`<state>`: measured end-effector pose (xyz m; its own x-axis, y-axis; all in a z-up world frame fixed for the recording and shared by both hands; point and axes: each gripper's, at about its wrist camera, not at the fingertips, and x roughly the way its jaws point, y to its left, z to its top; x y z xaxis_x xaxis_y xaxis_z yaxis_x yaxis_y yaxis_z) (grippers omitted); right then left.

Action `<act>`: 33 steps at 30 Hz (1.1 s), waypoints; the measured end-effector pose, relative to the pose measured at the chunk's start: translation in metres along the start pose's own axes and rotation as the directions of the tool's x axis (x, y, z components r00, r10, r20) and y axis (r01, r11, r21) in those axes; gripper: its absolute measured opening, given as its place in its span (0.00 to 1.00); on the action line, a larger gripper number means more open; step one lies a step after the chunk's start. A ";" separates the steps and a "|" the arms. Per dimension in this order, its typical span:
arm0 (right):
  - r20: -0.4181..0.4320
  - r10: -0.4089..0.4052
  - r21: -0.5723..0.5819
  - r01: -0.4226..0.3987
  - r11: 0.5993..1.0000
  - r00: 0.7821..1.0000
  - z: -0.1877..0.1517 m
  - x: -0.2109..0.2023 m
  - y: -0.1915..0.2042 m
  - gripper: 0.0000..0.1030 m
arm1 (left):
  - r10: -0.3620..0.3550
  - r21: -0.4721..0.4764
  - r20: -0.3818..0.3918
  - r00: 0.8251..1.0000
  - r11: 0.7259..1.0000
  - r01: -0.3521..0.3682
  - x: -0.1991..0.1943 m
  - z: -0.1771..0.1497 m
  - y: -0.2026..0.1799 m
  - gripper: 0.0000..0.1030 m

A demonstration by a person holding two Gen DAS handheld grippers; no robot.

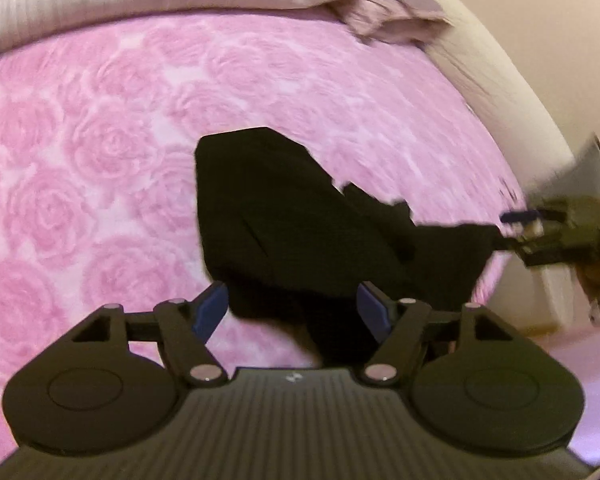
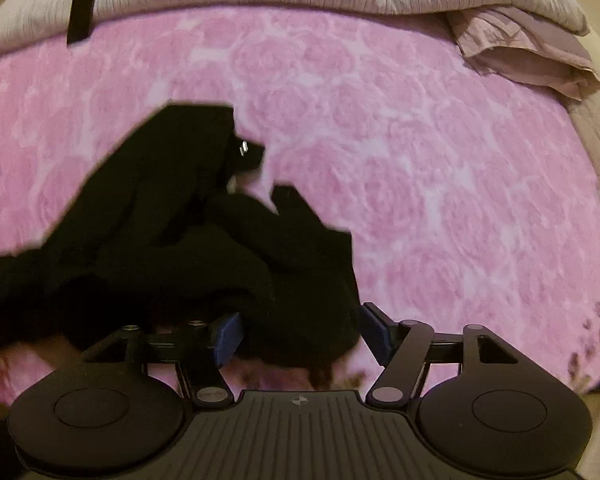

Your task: Fold clothes

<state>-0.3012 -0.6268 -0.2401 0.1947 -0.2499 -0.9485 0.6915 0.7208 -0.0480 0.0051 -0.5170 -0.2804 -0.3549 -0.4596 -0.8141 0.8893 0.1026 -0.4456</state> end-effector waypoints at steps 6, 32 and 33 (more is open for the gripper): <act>-0.063 0.214 -0.110 -0.220 0.969 0.975 0.030 0.011 -0.017 0.64 | 0.084 -0.145 -0.024 0.996 0.986 -0.086 0.080 0.021 0.020 0.65; -0.056 0.448 0.443 -0.380 0.812 0.892 -0.054 0.166 -0.121 0.73 | 0.215 0.164 0.201 0.956 0.955 -0.249 0.057 0.227 0.002 0.00; -0.028 0.423 0.477 -0.360 0.802 0.906 -0.061 0.163 -0.117 0.73 | 0.199 0.167 0.164 0.966 0.960 -0.226 0.063 0.229 0.002 0.00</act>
<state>-0.3928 -0.7127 -0.4083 0.4491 0.0968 -0.8882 0.8164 0.3597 0.4519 0.0510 -0.7478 -0.2474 -0.1184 -0.5682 -0.8144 0.9819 0.0551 -0.1812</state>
